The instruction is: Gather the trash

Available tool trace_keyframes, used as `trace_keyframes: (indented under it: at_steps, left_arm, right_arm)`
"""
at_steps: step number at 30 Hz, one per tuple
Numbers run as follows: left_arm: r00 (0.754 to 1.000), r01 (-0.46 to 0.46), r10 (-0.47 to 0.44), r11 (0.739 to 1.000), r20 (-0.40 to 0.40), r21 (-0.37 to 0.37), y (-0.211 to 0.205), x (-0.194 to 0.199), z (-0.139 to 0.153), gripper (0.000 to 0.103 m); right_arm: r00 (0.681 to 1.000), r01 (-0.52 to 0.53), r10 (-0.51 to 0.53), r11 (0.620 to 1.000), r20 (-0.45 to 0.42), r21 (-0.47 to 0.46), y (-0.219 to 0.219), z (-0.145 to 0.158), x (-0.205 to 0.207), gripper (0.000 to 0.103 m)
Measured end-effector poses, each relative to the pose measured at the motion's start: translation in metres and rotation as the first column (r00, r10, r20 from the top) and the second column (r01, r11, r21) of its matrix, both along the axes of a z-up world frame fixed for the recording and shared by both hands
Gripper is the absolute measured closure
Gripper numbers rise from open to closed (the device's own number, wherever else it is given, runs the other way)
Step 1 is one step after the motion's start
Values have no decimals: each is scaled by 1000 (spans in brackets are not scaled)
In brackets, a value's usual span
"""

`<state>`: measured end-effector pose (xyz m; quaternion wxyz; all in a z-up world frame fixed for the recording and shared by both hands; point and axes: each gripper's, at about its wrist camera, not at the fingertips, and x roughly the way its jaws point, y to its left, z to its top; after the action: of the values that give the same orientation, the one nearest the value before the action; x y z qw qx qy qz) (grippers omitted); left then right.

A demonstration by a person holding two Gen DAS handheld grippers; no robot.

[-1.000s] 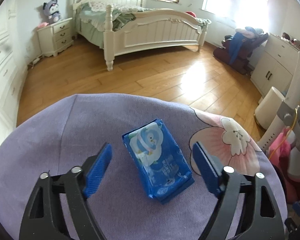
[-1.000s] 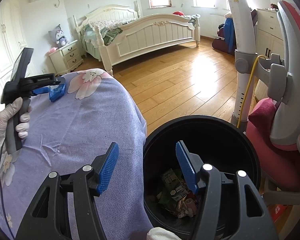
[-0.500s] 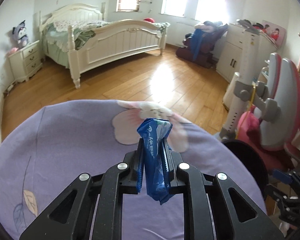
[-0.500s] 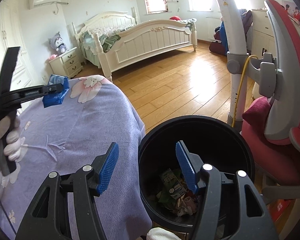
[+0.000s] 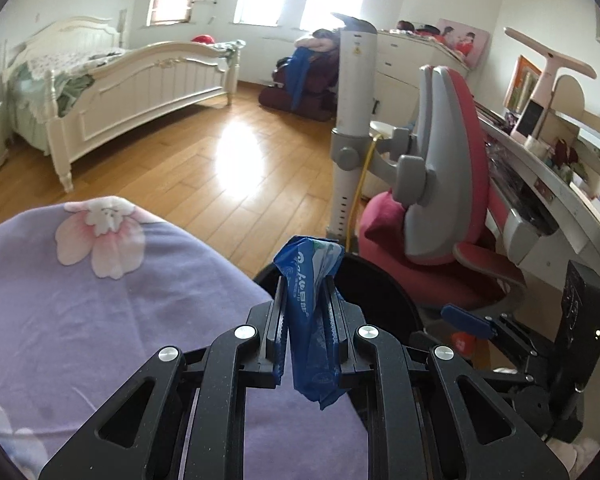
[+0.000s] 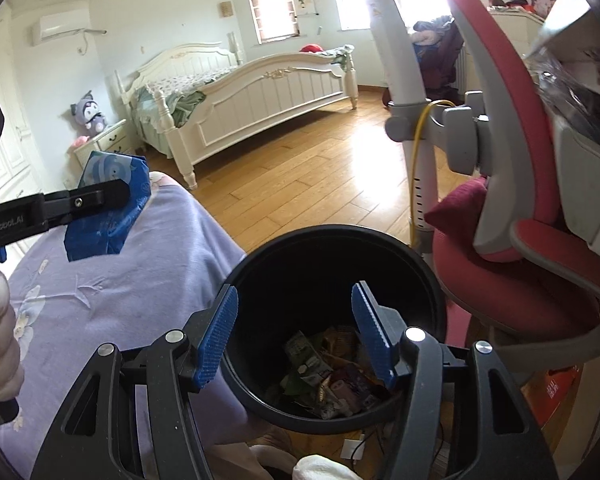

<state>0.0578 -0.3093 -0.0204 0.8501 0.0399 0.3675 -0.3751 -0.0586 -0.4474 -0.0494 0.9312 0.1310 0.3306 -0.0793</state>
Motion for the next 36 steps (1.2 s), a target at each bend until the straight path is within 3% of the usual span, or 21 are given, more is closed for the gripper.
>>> trace_keyframes:
  at_steps: [11,12,14,15,16,18,20,21,25,30,33,36]
  left_arm:
    - [994,94,-92,995,-57,32,-46,-13,-20,86]
    - [994,93,-90,995,-58,41,-48,-13,-21,79]
    - [995,93,-90,995,-52,48,-50,-13,-20,50]
    - [995,89,-87,995,-37,40,-49,-15,-18,31]
    - [996,86,-86,996,-26,31,-47,-15,-16,26]
    - [995,95,-94,995,-21,24,-43,-17,-13,26]
    - [996,87,-87,996,-5,31,-38,-20,-11,23]
    - [997,82,-82,996,7,29,-34,-22,-9,18]
    - [997,13,-16,999,79,45,-7,-28,-1,6]
    - [980,-136,121,987,157,89,47,-31,8,5]
    - [956,-258,238,960,172,106,90,-29,10,5]
    - [920,-377,362,922,151,84,142,-27,10,5]
  right_arm:
    - [999,37,-37,999,-24,19,-21,-14,-10,43]
    - [999,38,-37,999,-32,18,-22,-15,-9,43]
    - [998,40,-39,999,-41,18,-23,-16,-8,43]
    - [998,43,-42,999,-43,18,-23,-16,-9,43]
    - [998,44,-43,999,-46,18,-24,-16,-10,43]
    - [998,42,-41,999,-51,19,-23,-17,-11,43]
    - [998,41,-40,999,-53,23,-22,-18,-12,25]
    - [998,40,-38,999,-47,28,-21,-18,-12,25]
    - [999,25,-24,999,-48,35,-11,-16,-9,24]
    - [1000,-18,18,999,9,34,13,1,-1,21]
    - [997,-59,58,998,45,17,34,15,9,21]
    - [991,-104,104,995,89,-1,59,30,19,12]
